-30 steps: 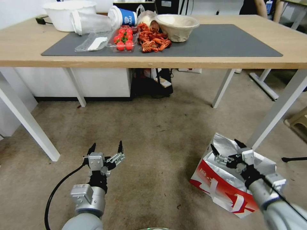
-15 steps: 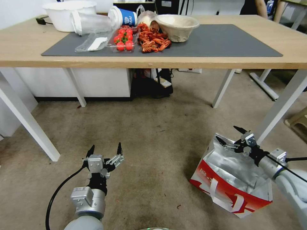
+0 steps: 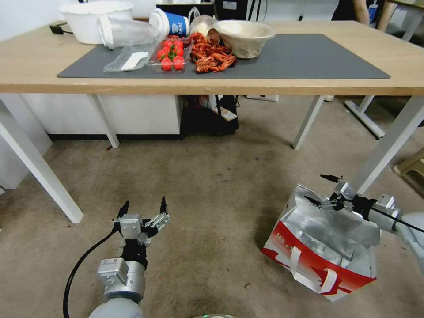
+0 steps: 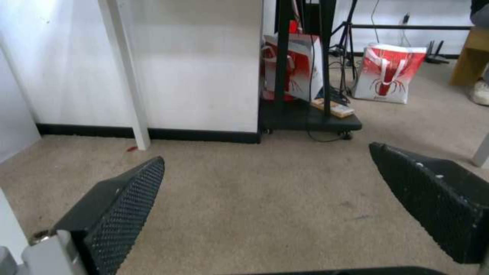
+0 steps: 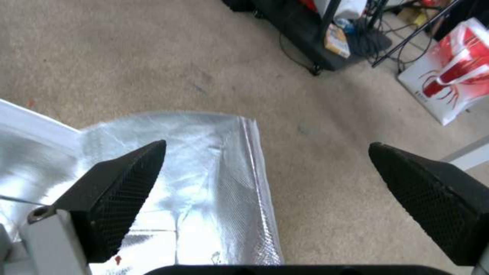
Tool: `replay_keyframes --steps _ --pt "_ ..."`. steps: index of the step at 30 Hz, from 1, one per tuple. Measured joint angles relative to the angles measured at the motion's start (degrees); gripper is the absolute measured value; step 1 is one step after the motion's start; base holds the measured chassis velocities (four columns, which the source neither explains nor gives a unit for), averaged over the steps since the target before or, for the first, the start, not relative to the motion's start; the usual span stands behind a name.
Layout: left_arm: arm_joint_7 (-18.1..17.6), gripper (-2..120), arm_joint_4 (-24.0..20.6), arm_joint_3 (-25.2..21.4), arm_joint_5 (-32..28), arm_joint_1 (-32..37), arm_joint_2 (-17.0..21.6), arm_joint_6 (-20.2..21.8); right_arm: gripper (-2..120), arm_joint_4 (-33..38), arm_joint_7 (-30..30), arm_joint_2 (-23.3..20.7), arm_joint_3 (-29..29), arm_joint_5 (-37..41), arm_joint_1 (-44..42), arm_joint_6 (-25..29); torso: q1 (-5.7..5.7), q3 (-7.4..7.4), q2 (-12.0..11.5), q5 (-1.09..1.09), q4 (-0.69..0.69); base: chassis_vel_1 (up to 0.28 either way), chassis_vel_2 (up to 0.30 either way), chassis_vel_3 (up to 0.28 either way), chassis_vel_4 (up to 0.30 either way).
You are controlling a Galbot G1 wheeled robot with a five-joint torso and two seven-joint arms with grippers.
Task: Pick up the food delivery bag from the floor and place it on the table.
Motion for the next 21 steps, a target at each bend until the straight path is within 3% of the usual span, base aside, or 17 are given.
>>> replay_keyframes --steps 14,21 --pt "-0.09 100 0.75 -0.21 0.20 -0.22 -0.44 0.04 100 -8.38 -0.68 1.41 -7.36 -4.30 7.26 0.93 0.00 0.00 0.02 0.00 0.00 0.000 0.000 0.000 0.000" --pt "-0.10 100 1.21 -0.25 0.71 -0.09 -1.06 0.18 77 -11.86 -4.51 2.85 -9.05 -5.44 9.71 0.80 0.01 0.00 0.03 0.00 0.01 0.000 0.000 0.000 0.000"
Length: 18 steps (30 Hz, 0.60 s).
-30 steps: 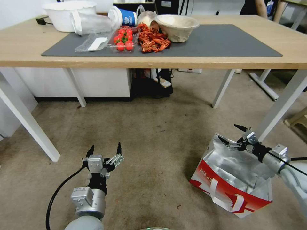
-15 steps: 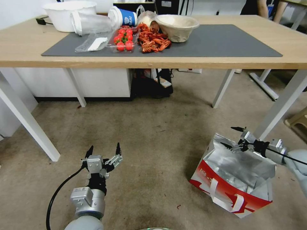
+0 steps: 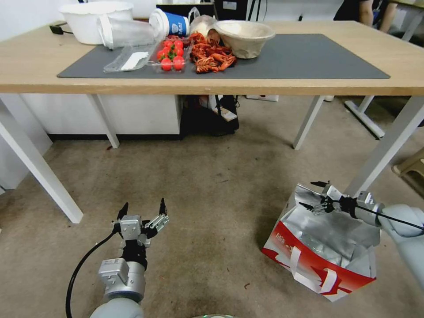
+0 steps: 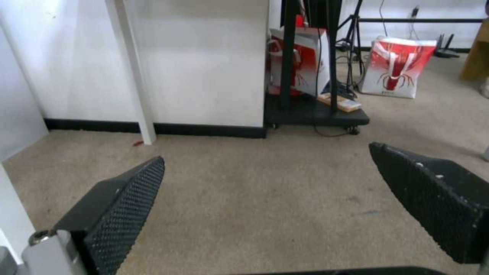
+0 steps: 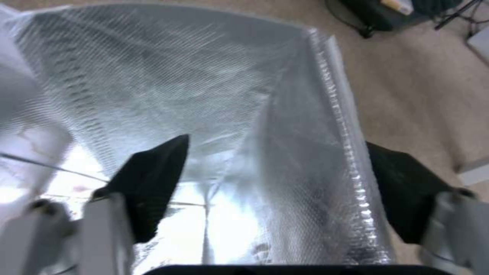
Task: Pick up the food delivery bag from the floor and place it on the table.
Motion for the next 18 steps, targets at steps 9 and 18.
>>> replay_keyframes --steps 9,18 --pt "0.00 100 0.40 -0.06 0.02 -0.31 -0.09 0.04 47 0.26 -1.22 1.12 1.92 -0.49 -1.62 -0.13 0.00 0.00 0.00 0.00 -0.02 0.000 0.000 0.000 0.000" --pt "-0.13 100 0.63 -0.31 -0.25 -0.55 0.20 -0.07 16 0.55 -2.25 1.14 2.35 -0.03 -1.93 -0.15 0.00 0.00 0.01 0.00 -0.01 0.000 0.000 0.000 0.000"
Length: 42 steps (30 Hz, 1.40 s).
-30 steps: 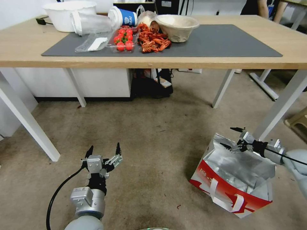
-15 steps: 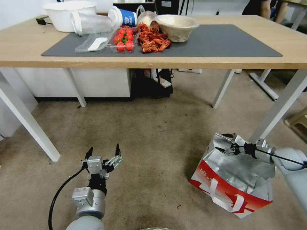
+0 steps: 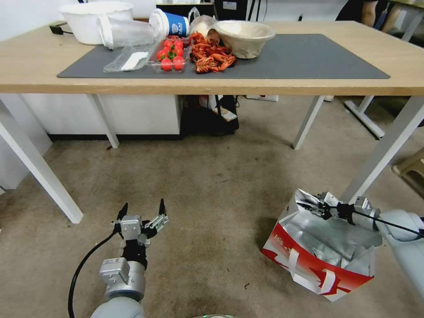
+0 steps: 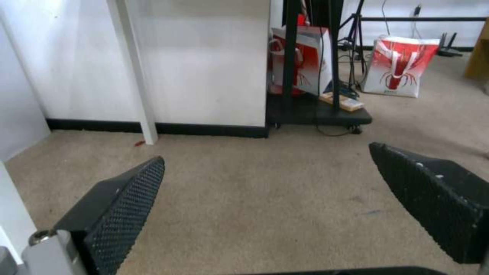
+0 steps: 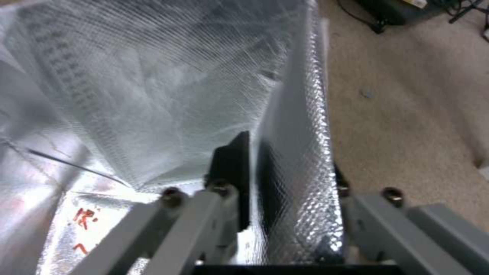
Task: Pick up the food delivery bag from the floor and place it on the table.
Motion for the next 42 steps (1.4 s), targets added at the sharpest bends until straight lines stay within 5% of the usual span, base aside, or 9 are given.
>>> replay_keyframes --steps 3,15,42 --pt "-0.07 100 0.25 -0.17 -0.14 -0.04 0.13 0.03 1 0.00 -0.42 0.07 0.00 0.93 0.18 0.05 0.00 0.00 0.00 0.00 0.00 0.000 0.000 0.000 0.000" --pt "-0.04 100 0.66 -0.23 -0.42 -0.57 0.48 0.15 0 1.39 -3.52 -0.59 0.20 3.79 -0.09 0.65 0.00 0.00 0.00 0.00 0.01 0.000 0.000 0.000 0.000" --pt "0.02 100 1.06 -0.03 -0.55 -1.37 0.90 0.09 0 26.39 -7.58 -6.72 5.23 30.99 -16.35 -10.43 0.00 0.00 0.00 0.00 0.00 0.000 0.000 0.000 0.000"
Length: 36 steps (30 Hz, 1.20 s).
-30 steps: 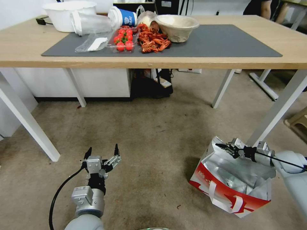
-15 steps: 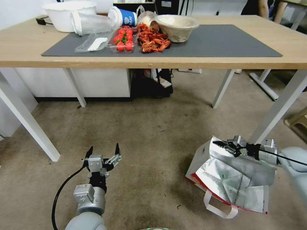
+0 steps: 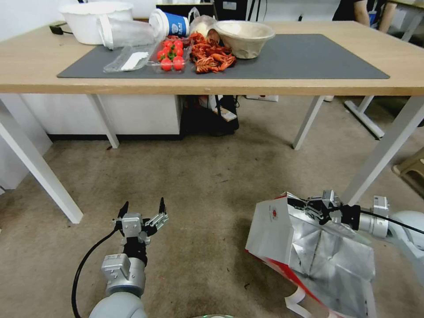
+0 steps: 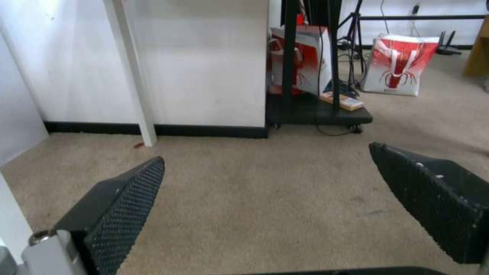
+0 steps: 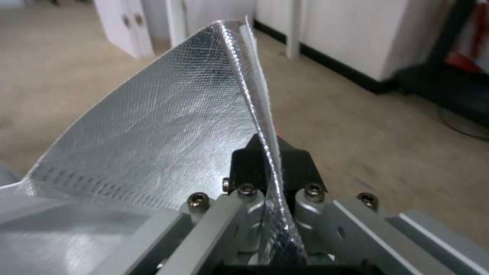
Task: Pick up the food delivery bag from the floor and place it on the table.
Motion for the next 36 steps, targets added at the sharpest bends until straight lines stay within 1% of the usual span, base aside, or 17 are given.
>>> replay_keyframes --steps 2,3,5,13,14,16,22,25,27,29,36 --pt "0.01 100 -0.20 0.01 0.03 0.11 -0.03 -0.10 0 2.16 -0.25 0.01 0.22 2.84 -0.93 -1.63 0.00 0.00 0.00 0.00 0.00 0.000 0.000 0.000 0.000" --pt "0.01 100 -0.20 0.01 0.03 0.11 -0.03 -0.10 0 2.16 -0.25 0.01 0.22 2.84 -0.93 -1.63 0.00 0.00 0.00 0.00 0.00 0.000 0.000 0.000 0.000" --pt "0.02 100 -0.32 -0.04 0.02 0.12 0.01 -0.15 0 5.12 -0.32 0.26 0.37 6.16 -1.88 -3.38 0.00 0.00 0.00 0.00 0.00 0.000 0.000 0.000 0.000" --pt "0.02 100 -0.67 -0.23 -0.11 0.24 0.12 -0.32 0 8.84 -1.14 0.25 0.79 10.38 -3.04 -4.88 0.00 0.00 0.00 0.00 0.00 0.000 0.000 0.000 0.000" --pt "0.04 100 -0.90 -0.26 -0.13 0.38 0.12 -0.35 0 10.47 -1.31 0.00 1.03 13.24 -3.47 -5.62 0.00 0.00 0.00 0.01 0.00 0.000 0.000 0.000 0.000" --pt "0.06 100 -1.22 -0.26 -0.07 0.63 0.06 -0.35 0 12.07 -1.63 -0.39 1.58 16.09 -3.58 -6.43 0.00 0.00 0.00 -0.01 0.00 0.000 0.000 0.000 0.000" --pt "0.05 100 -1.45 -0.33 -0.03 0.98 -0.13 -0.60 0 13.25 -3.06 -0.83 2.08 19.75 -3.59 -7.08 0.00 0.00 0.00 0.00 0.00 0.000 0.000 0.000 0.000" --pt "-0.04 100 -1.61 -0.47 -0.04 1.24 -0.34 -0.85 0 13.31 -4.23 -0.87 2.18 23.04 -3.48 -8.18 0.00 0.00 0.00 0.00 0.00 0.000 0.000 0.000 0.000" --pt "-0.07 100 -1.66 -0.48 -0.03 1.31 -0.38 -0.87 0 13.29 -4.59 -0.87 2.21 23.77 -3.44 -8.50 0.00 0.00 0.00 0.01 0.00 0.000 0.000 0.000 0.000" --pt "-0.18 100 -1.74 -0.52 -0.04 1.51 -0.48 -0.90 0 13.16 -5.72 -0.83 2.44 26.15 -3.14 -9.87 0.00 0.00 0.00 0.00 0.00 0.000 0.000 0.000 0.000" --pt "-0.36 100 -1.95 -0.56 -0.59 1.60 -0.52 -0.92 0 12.35 -7.43 -1.04 3.23 29.47 -2.48 -11.46 0.00 0.00 0.00 0.00 0.00 0.000 0.000 0.000 0.000"
